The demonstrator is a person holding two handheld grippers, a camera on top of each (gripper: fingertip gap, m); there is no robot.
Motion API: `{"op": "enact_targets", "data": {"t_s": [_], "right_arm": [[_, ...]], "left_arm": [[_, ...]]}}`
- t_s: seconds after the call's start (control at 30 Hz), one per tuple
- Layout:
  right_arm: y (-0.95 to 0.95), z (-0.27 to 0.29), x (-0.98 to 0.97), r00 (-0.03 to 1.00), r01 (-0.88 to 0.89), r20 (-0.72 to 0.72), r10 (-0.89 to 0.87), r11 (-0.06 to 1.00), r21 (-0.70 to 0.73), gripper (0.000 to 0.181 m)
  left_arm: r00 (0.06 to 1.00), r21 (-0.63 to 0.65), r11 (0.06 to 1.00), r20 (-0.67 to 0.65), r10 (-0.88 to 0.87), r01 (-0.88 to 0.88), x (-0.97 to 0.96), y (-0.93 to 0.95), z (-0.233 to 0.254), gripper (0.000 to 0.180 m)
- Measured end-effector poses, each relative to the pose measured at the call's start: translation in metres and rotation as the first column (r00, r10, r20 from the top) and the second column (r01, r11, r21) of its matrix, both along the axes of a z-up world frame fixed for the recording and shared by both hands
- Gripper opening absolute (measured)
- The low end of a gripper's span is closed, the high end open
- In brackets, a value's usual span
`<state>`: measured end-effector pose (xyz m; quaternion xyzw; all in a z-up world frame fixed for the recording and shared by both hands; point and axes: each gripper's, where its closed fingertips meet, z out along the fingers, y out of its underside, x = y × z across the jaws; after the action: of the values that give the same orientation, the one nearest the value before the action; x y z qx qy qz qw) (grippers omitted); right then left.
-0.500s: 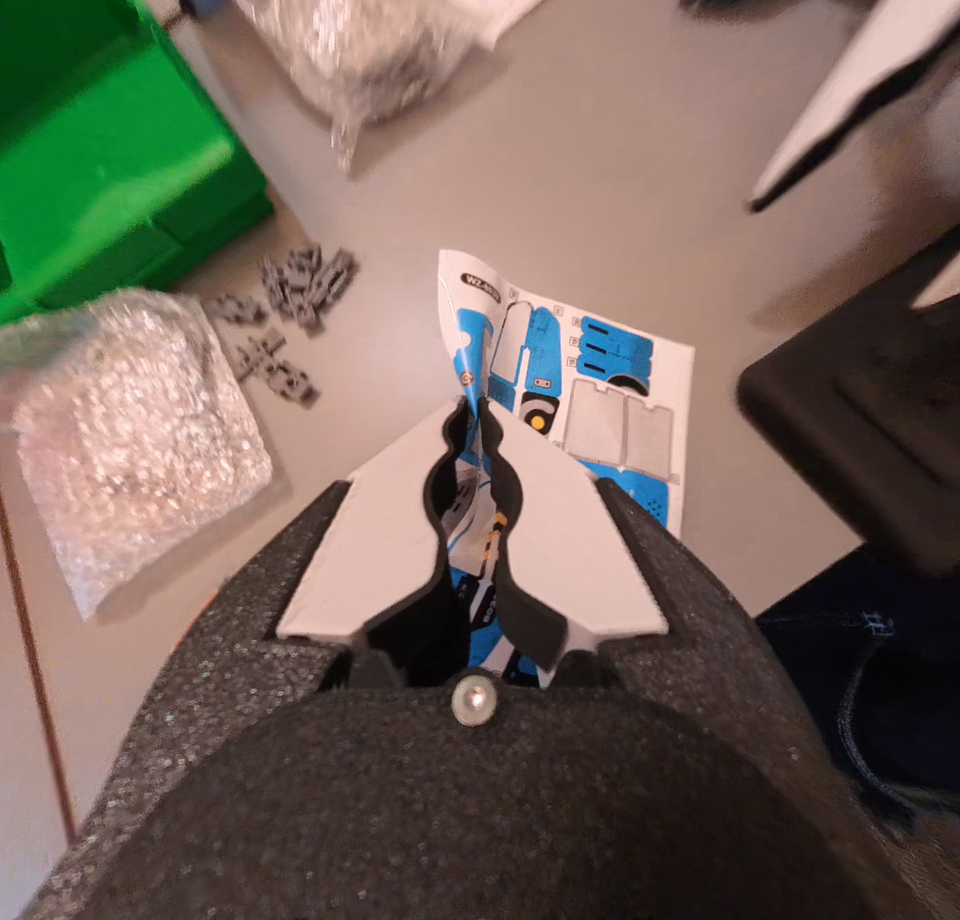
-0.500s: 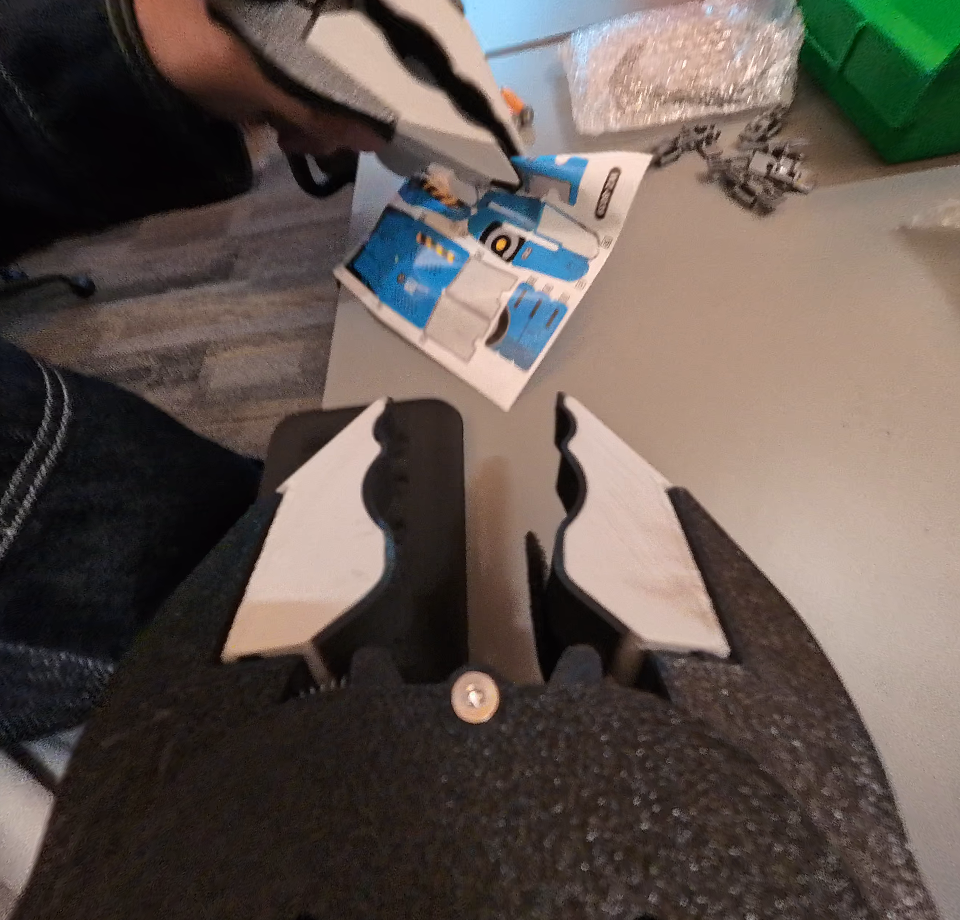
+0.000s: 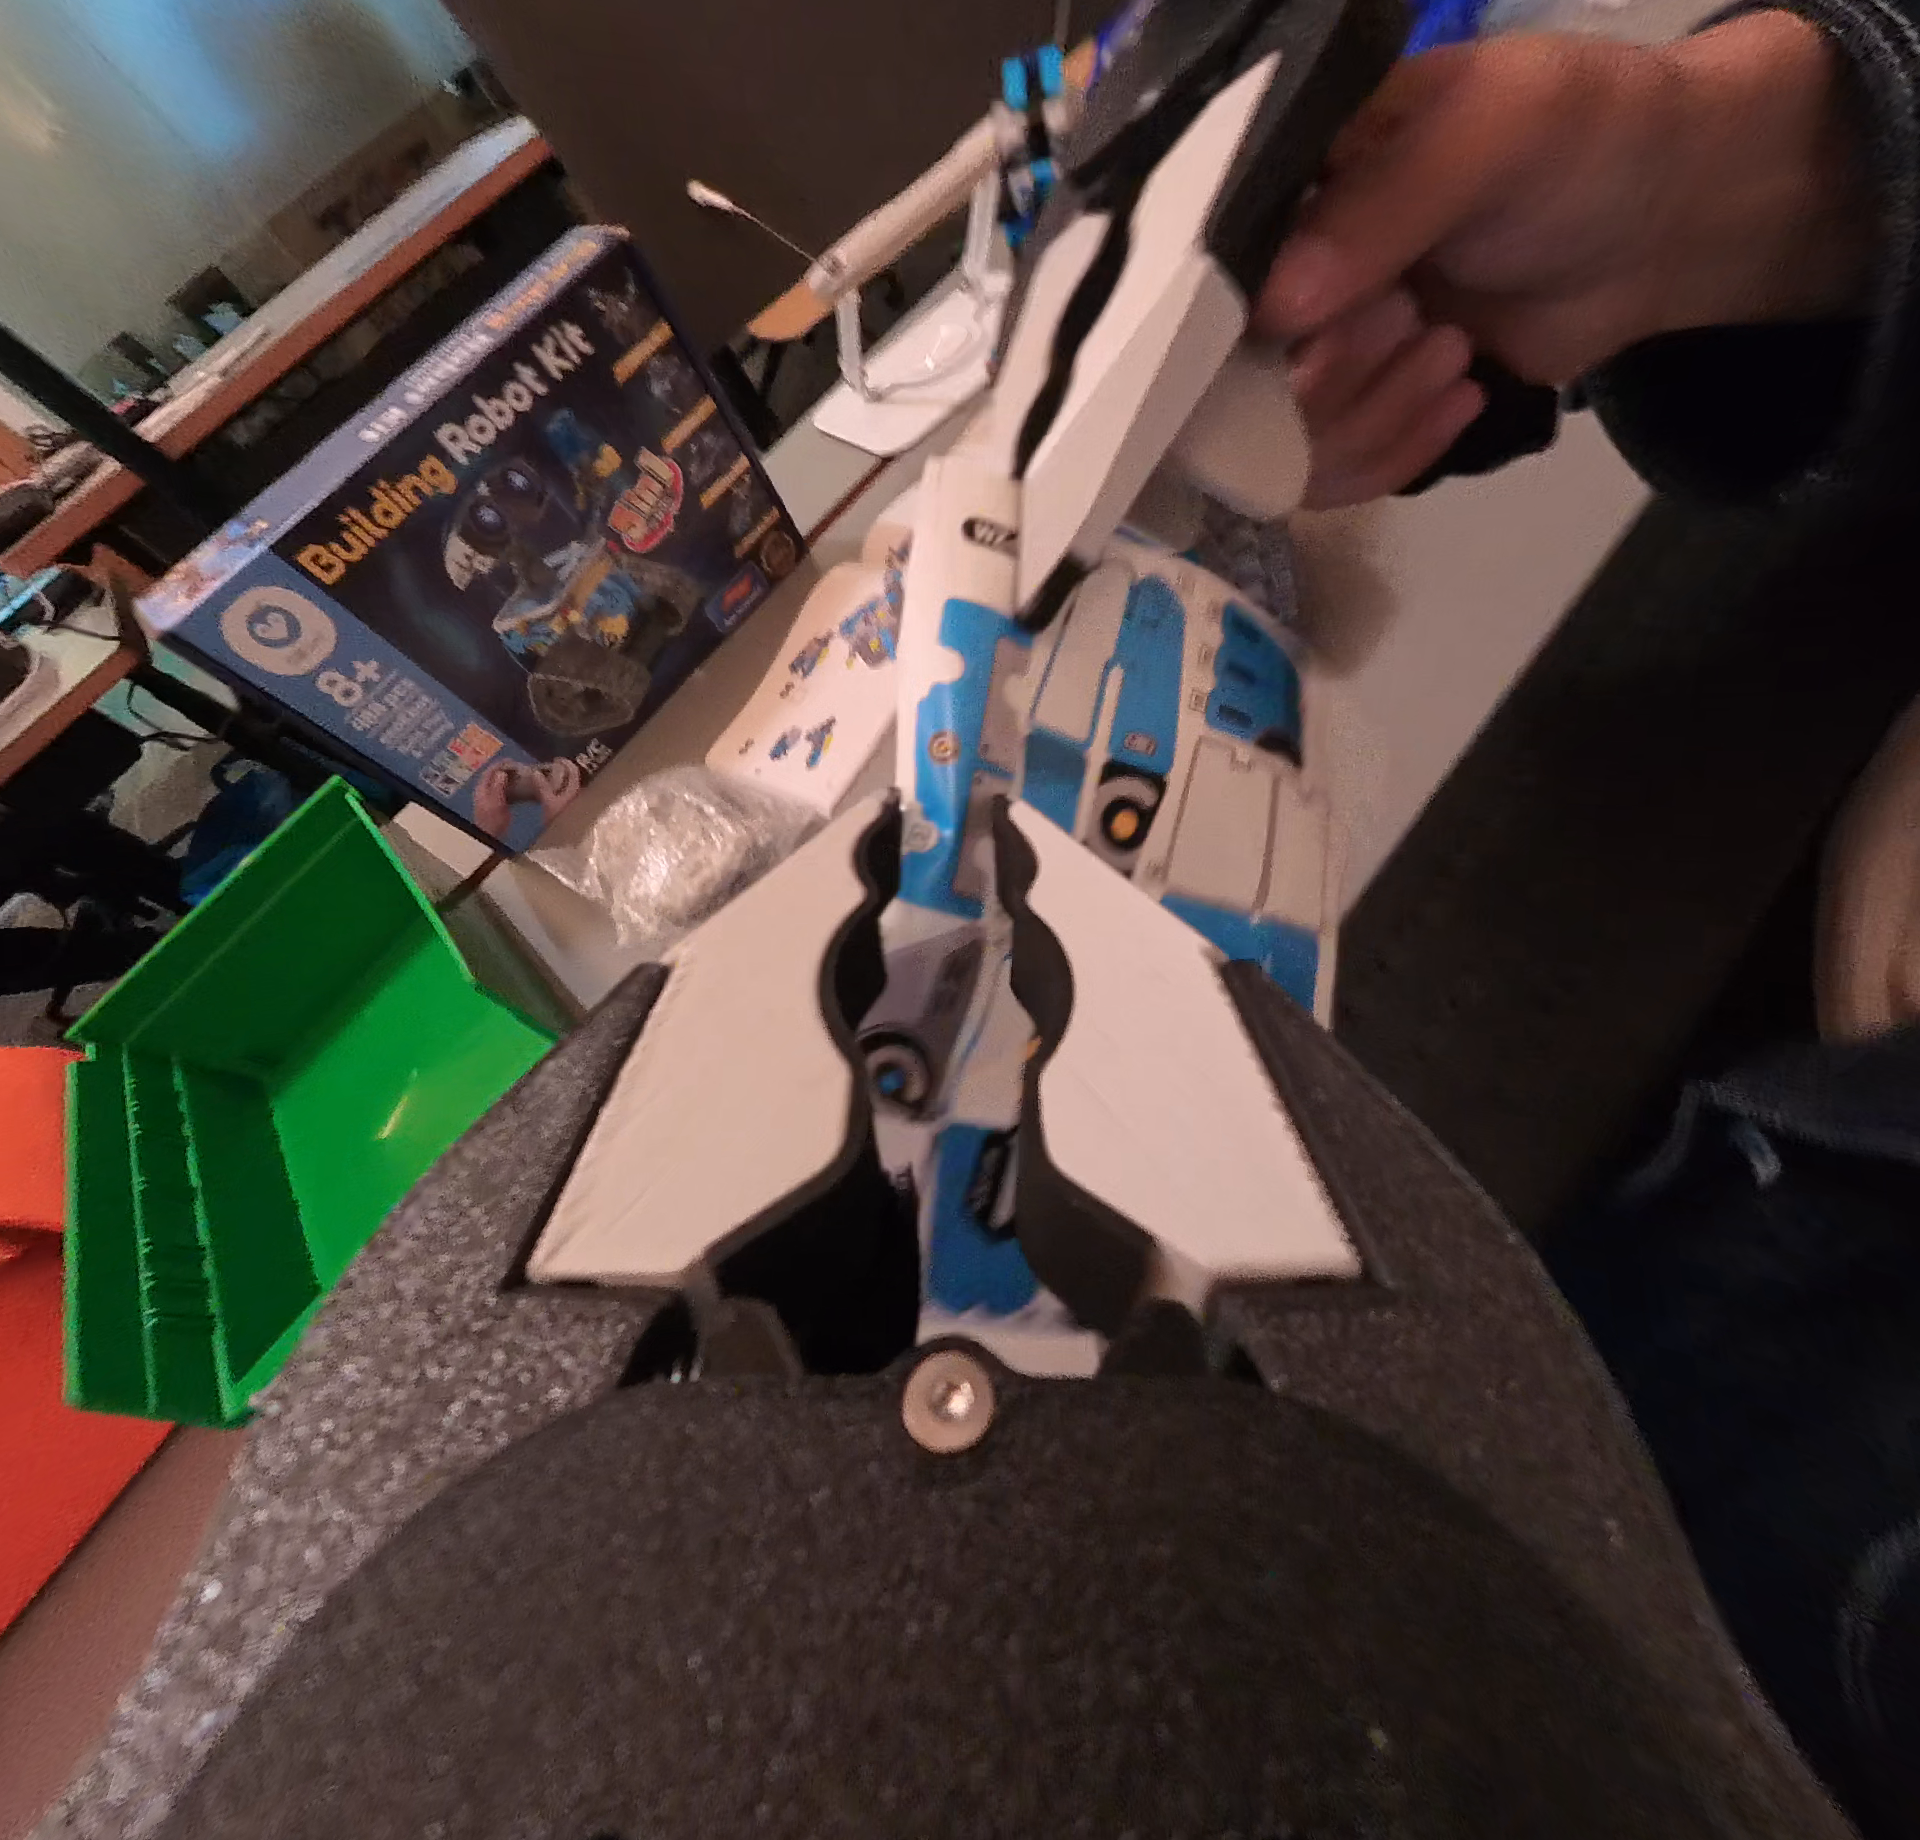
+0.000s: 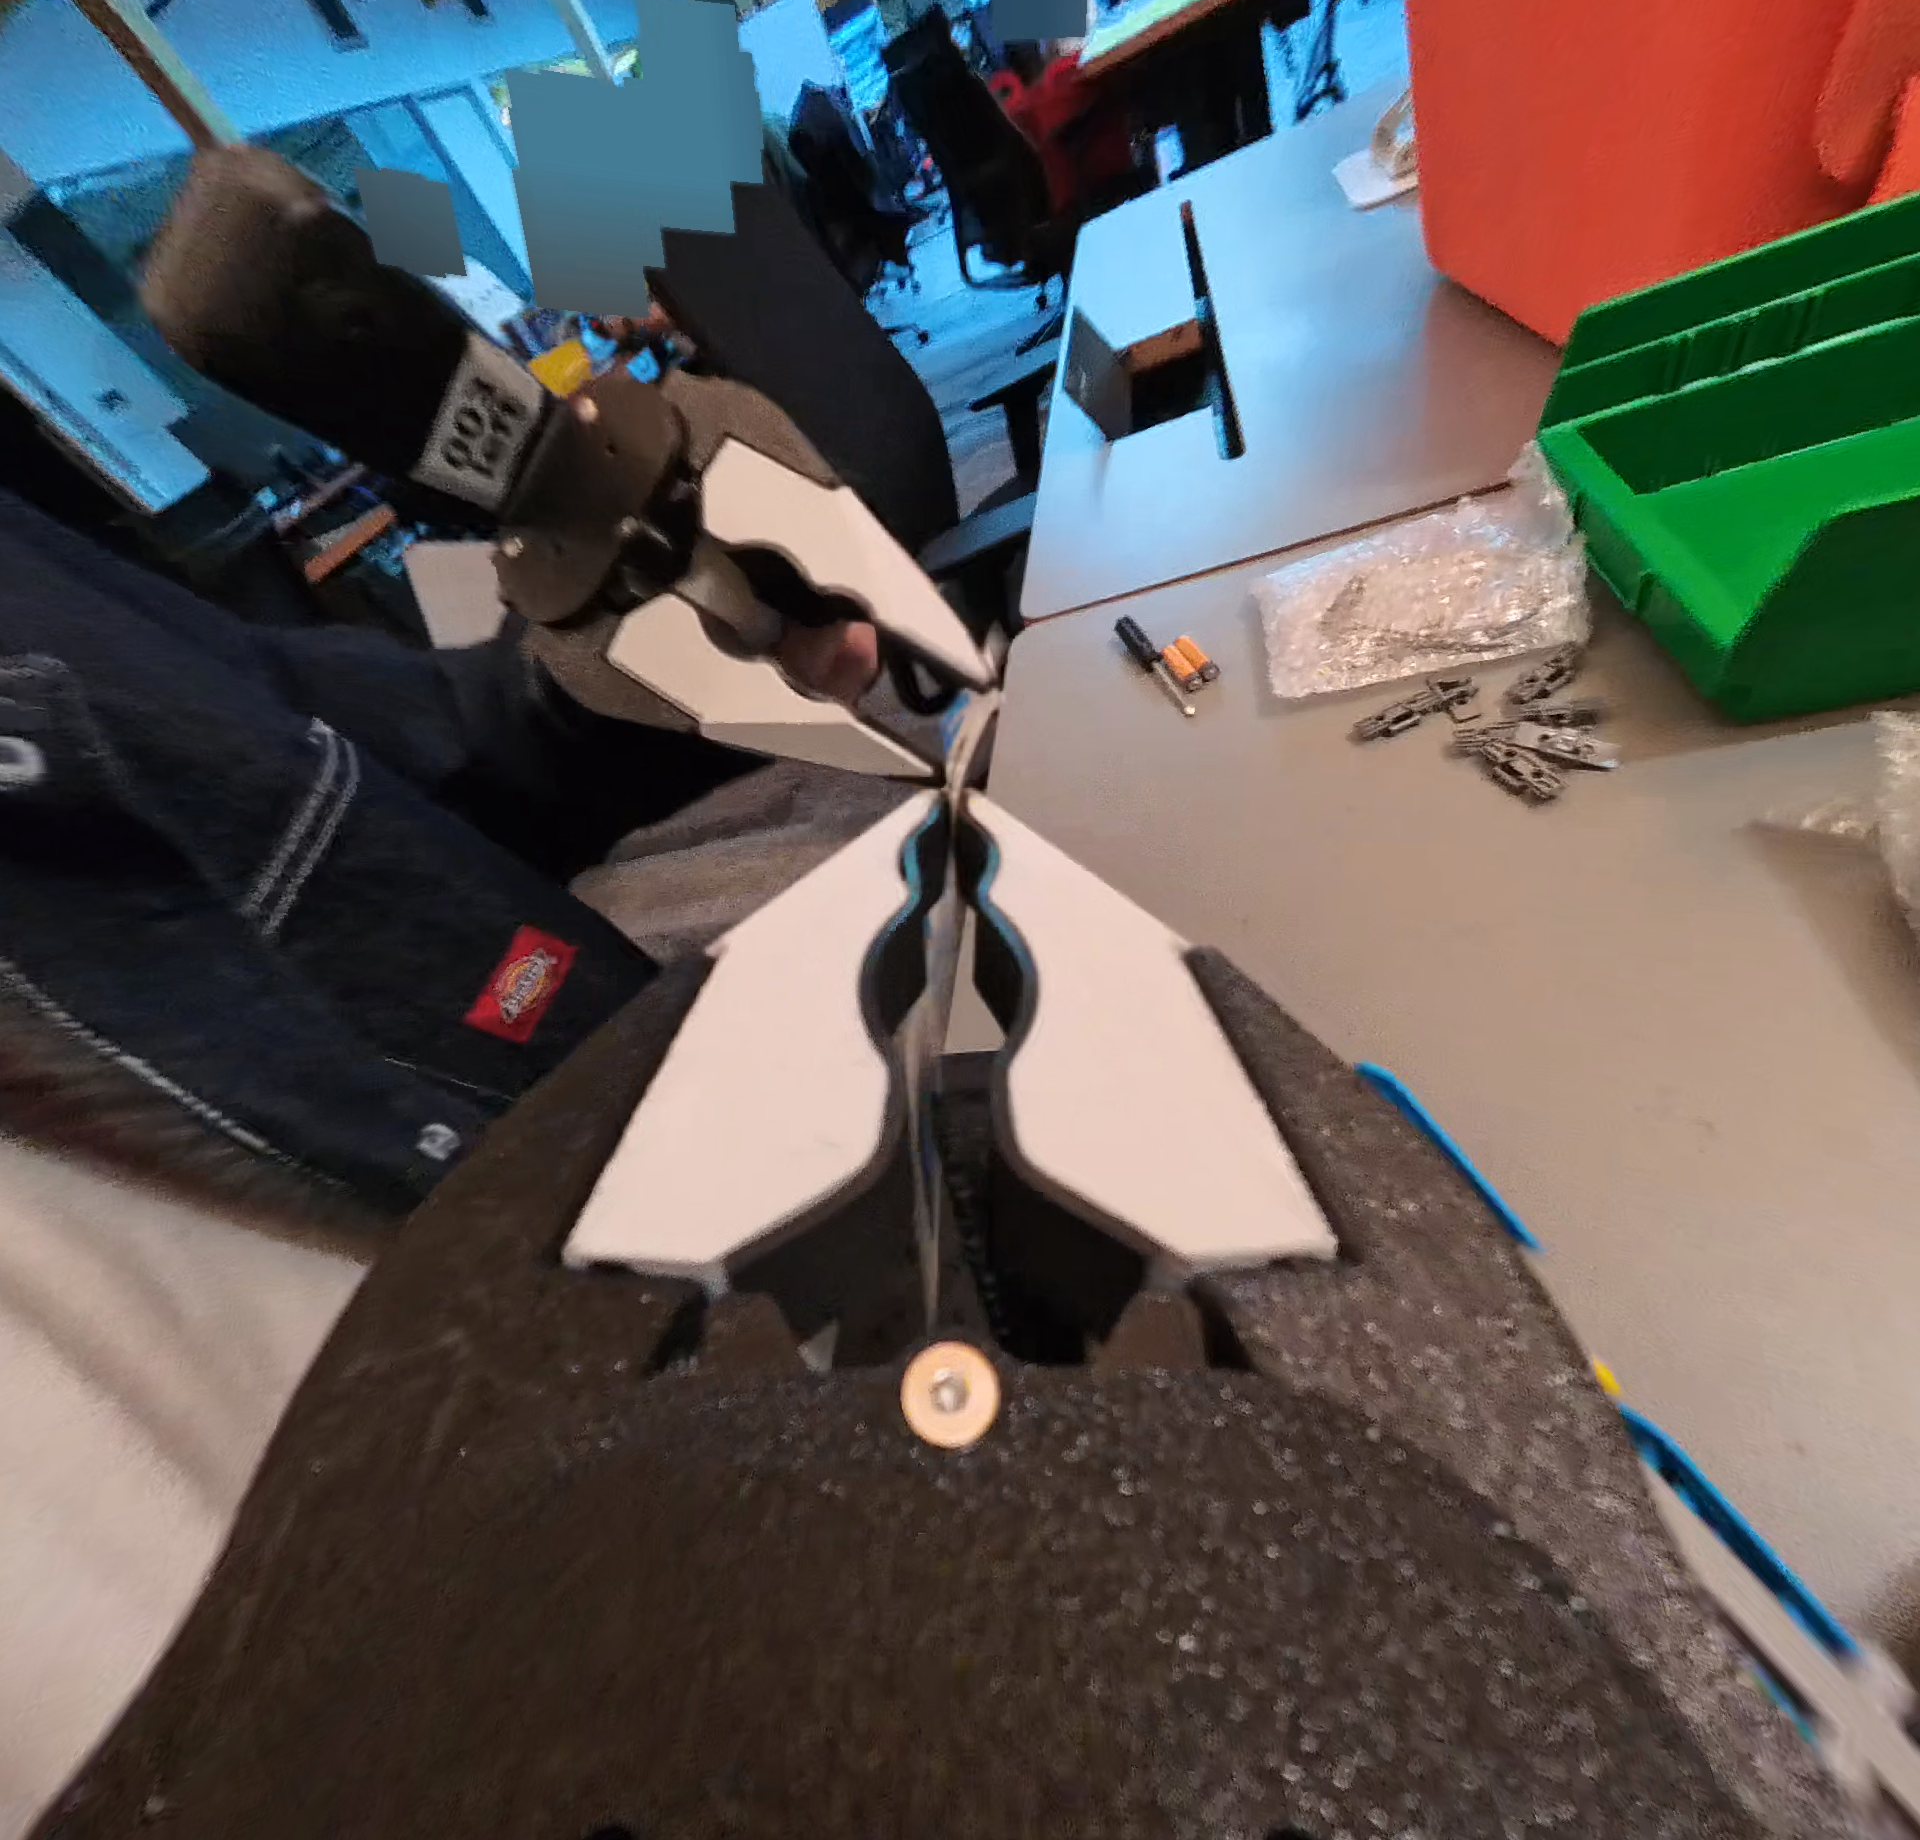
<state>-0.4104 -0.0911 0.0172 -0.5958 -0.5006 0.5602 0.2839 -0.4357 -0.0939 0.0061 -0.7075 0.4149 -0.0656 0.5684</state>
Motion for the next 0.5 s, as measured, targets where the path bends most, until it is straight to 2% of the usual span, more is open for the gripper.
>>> {"op": "enact_targets", "data": {"t_s": [0.1, 0.17, 0.23, 0.3, 0.37, 0.5], "right_arm": [[0.019, 0.021, 0.043, 0.994, 0.095, -0.055, -0.096, 0.995, -0.030, 0.000], [0.026, 0.032, 0.077, 0.988, 0.120, -0.089, -0.128, 0.989, -0.089, 0.000], [0.026, 0.047, 0.112, 0.980, 0.105, -0.154, -0.126, 0.986, -0.133, 0.000], [0.038, 0.049, 0.143, 0.971, 0.175, -0.142, -0.193, 0.976, -0.130, 0.000], [0.042, 0.057, 0.172, 0.960, 0.193, -0.171, -0.223, 0.966, -0.172, 0.000], [0.048, 0.061, 0.217, 0.936, 0.247, -0.186, -0.298, 0.935, -0.253, 0.000]], "left_arm": [[0.975, -0.048, 0.999, 0.218, 0.029, -0.019, 0.009, 0.016, 0.010, 0.044], [0.898, -0.110, 0.994, 0.439, 0.031, 0.020, 0.017, 0.029, 0.017, 0.050], [0.779, -0.180, 0.970, 0.626, -0.012, 0.160, 0.040, 0.037, 0.022, 0.058], [0.649, -0.230, 0.893, 0.756, -0.086, 0.386, 0.075, 0.035, 0.025, 0.072], [0.541, -0.230, 0.802, 0.830, -0.134, 0.551, 0.109, 0.033, 0.029, 0.070], [0.408, -0.170, 0.700, 0.894, -0.187, 0.693, 0.156, 0.041, 0.045, 0.038]]}}
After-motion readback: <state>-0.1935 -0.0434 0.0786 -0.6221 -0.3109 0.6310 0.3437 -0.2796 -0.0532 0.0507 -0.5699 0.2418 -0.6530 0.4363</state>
